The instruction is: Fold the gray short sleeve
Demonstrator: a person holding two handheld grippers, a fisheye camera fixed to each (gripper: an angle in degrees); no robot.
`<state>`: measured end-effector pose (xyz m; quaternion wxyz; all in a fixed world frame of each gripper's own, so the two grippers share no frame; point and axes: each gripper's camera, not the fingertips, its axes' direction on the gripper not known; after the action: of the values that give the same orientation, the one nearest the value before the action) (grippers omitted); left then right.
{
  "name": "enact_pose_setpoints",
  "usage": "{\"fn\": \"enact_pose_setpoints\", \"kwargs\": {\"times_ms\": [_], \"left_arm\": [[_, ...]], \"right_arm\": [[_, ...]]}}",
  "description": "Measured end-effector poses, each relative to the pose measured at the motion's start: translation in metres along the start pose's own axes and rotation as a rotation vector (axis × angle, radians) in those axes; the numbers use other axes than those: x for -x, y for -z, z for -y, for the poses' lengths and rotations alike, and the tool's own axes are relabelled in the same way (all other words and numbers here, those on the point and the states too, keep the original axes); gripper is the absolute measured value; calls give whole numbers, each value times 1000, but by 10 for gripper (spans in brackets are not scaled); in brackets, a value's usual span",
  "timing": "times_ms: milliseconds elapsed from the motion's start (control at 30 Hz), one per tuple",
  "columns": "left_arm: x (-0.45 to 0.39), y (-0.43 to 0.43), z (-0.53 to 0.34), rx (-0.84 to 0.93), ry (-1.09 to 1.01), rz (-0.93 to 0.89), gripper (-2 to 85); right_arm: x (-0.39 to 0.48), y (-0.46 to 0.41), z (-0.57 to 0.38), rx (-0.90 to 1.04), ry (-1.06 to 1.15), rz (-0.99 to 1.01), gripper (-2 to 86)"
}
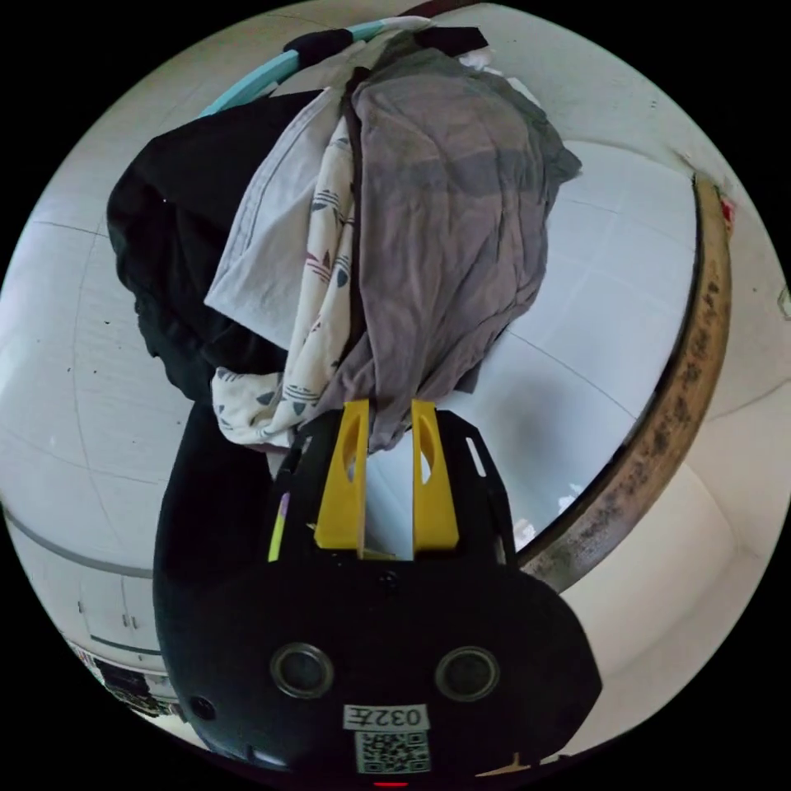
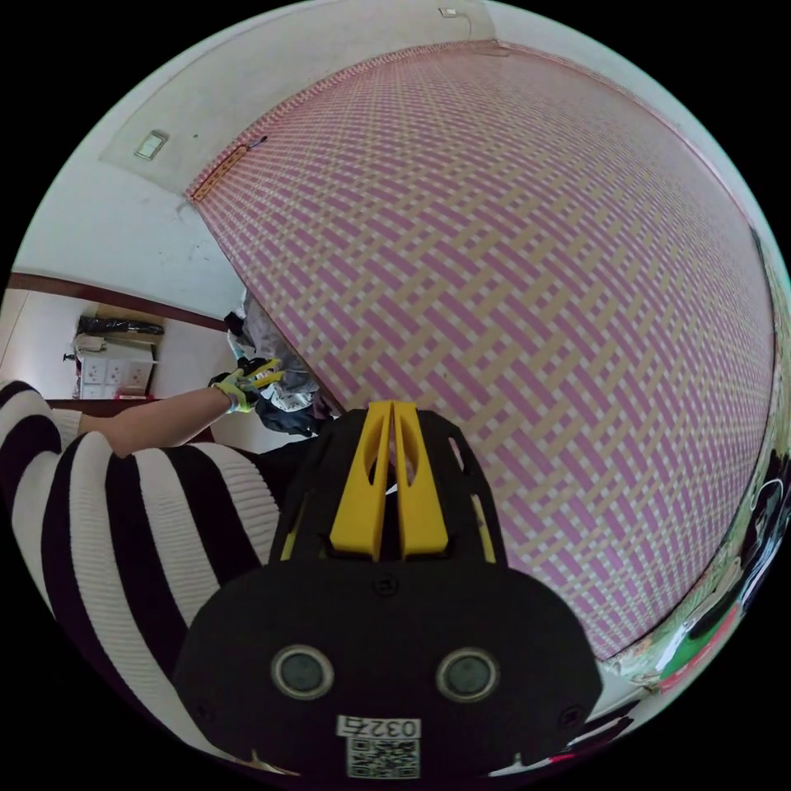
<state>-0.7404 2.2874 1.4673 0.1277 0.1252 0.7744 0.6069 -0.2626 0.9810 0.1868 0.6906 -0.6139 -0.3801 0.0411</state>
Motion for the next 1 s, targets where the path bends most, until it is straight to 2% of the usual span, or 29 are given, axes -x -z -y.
{"fn": "enact_pose_setpoints", "kwargs": {"times_ms": [100,233,467,567,667,733,833,900,1000], "left_arm": [[5,10,11,-23,-35,-91,24],[8,23,30,19,-45,57,24],[42,46,57,76,-59,135,3],[58,67,60,64,-111,85,-7],[78,110,54,-21,-274,-139,-9],[106,159,51,-119,-391,-490,-10],[118,229,44,-176,-582,-862,-10],[98,274,32,-165,-753,-929,-10],[41,337,-7,-23,-1032,-1075,-10]], "right_arm": [[10,-8,8,10,3,-7,-10],[12,-19,14,31,-22,5,-10],[20,-19,19,42,-27,1,-10],[23,-13,19,23,-27,3,-10],[23,-7,17,0,-23,18,-10],[20,-2,12,-20,-16,37,-10],[14,7,5,-58,-1,70,-10],[8,13,-1,-83,11,96,-10],[-7,27,-12,-137,28,145,-10]]}}
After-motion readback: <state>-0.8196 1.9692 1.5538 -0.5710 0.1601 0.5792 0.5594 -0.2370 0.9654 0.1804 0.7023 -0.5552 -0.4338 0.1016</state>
